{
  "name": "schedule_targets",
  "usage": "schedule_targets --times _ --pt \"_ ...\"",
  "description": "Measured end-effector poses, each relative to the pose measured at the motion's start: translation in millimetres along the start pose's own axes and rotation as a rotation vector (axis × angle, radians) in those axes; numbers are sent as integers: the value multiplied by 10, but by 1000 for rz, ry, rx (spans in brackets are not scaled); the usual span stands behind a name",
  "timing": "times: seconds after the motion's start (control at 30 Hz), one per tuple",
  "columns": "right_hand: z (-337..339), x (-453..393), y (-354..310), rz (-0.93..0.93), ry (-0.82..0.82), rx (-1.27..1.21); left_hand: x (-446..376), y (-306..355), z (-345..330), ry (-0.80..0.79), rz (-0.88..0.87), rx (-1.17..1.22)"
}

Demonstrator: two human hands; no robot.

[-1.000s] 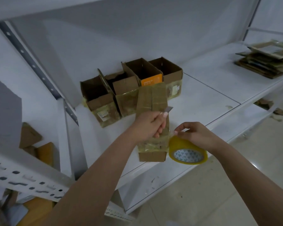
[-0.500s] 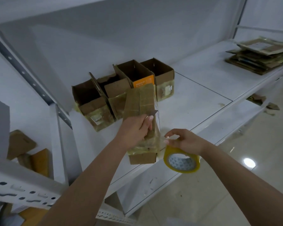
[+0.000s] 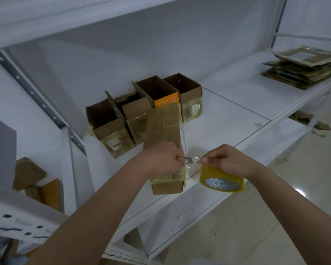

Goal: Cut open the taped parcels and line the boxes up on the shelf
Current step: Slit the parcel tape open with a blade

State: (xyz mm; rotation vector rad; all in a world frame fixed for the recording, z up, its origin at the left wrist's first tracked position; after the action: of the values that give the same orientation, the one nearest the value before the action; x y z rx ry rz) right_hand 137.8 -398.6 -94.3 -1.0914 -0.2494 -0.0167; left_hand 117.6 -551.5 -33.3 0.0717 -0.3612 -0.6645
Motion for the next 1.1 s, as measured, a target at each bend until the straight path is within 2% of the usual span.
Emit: schedule_targets --times 0.17,0.3,0.37,0.43,0.53,0.63,0.73,0.9,1.03,1.1 --pt "51 87 -196 17 59 154 -73 67 -47 27 111 -213" --pt "56 119 -232 11 87 132 -94 95 -64 62 148 -336" --pt "63 124 -211 -1 93 86 -57 89 -68 38 126 -299" --pt "60 128 -168 -11 88 53 1 -15 -26 34 141 -124" --pt "19 127 -100 -31 66 4 50 -253 67 178 263 215" --pt "-59 112 -46 -41 53 -45 19 -271 30 286 359 62" --pt "-116 82 76 -83 61 -89 -6 -268 -75 330 395 -6" --pt "-133 119 406 -202 81 -132 2 -389 -126 320 417 13" --pt "-52 77 371 -190 149 -177 -12 -332 -163 263 405 -116" --pt "12 58 320 -169 183 -204 -5 -389 -164 246 428 13"
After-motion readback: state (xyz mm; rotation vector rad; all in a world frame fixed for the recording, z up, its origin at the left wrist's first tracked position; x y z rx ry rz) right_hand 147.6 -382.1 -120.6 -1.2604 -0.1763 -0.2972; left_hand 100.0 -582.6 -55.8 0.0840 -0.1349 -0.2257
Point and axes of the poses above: each hand's wrist, its own x-axis away from the middle knuckle, its own z-axis out of the back of the hand, y = z × x, the point moved 8 cm from there along -x, towards the middle knuckle, and after that the axes turned 6 degrees about -x, right-handed, at the moved point
